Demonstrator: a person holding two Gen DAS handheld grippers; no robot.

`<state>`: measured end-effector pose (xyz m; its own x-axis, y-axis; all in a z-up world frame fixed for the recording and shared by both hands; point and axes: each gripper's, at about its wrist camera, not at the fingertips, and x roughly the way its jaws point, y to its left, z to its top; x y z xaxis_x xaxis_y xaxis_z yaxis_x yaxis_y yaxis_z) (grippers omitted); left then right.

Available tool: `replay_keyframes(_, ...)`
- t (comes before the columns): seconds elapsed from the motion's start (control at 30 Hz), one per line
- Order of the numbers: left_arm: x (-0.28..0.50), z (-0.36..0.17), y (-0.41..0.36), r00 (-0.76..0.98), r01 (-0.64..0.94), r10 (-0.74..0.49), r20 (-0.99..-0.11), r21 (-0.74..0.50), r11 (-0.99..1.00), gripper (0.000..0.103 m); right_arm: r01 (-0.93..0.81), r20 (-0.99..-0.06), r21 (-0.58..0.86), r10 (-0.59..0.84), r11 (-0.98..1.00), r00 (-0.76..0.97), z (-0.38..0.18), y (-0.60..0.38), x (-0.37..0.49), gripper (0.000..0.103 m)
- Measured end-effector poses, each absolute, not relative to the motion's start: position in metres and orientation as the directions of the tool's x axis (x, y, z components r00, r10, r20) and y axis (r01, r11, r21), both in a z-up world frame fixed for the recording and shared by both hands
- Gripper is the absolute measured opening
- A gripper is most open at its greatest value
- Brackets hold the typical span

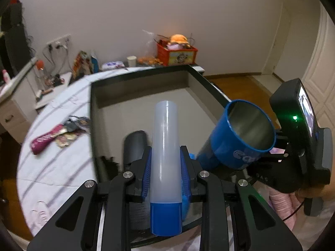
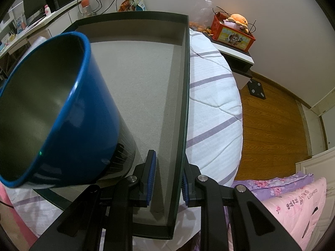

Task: Organize rigid objects
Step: 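Carry the clear tube into the pink box and release it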

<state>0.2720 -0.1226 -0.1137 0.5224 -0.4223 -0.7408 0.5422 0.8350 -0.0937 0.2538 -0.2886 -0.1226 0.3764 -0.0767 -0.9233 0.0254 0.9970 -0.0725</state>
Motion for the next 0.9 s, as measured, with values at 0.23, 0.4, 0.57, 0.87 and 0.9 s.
replay_keyframes(0.23, 0.277, -0.132, -0.142, 0.493, 0.547, -0.405, -0.770, -0.087, 0.833, 0.026, 0.023, -0.923, -0.069, -0.073, 0.997, 0.378, -0.123, -0.289, 0.254, 0.024)
replay_keyframes(0.4, 0.278, -0.135, -0.144, 0.485, 0.544, -0.403, -0.776, -0.093, 0.834, 0.026, 0.020, -0.924, -0.067, -0.069, 0.998, 0.377, -0.123, -0.291, 0.255, 0.024)
replay_keyframes(0.57, 0.273, -0.126, -0.140, 0.502, 0.550, -0.416, -0.758, -0.091, 0.830, 0.035, 0.021, -0.924, -0.065, -0.069, 0.998, 0.377, -0.123, -0.291, 0.255, 0.024)
replay_keyframes(0.87, 0.262, -0.104, -0.108, 0.566, 0.516, -0.418, -0.710, -0.089, 0.852, 0.072, 0.022, -0.924, -0.065, -0.068, 0.998, 0.377, -0.123, -0.293, 0.255, 0.024)
replay_keyframes(0.9, 0.261, -0.102, -0.102, 0.577, 0.509, -0.410, -0.706, -0.083, 0.857, 0.072, 0.023, -0.924, -0.065, -0.068, 0.998, 0.377, -0.123, -0.293, 0.254, 0.024)
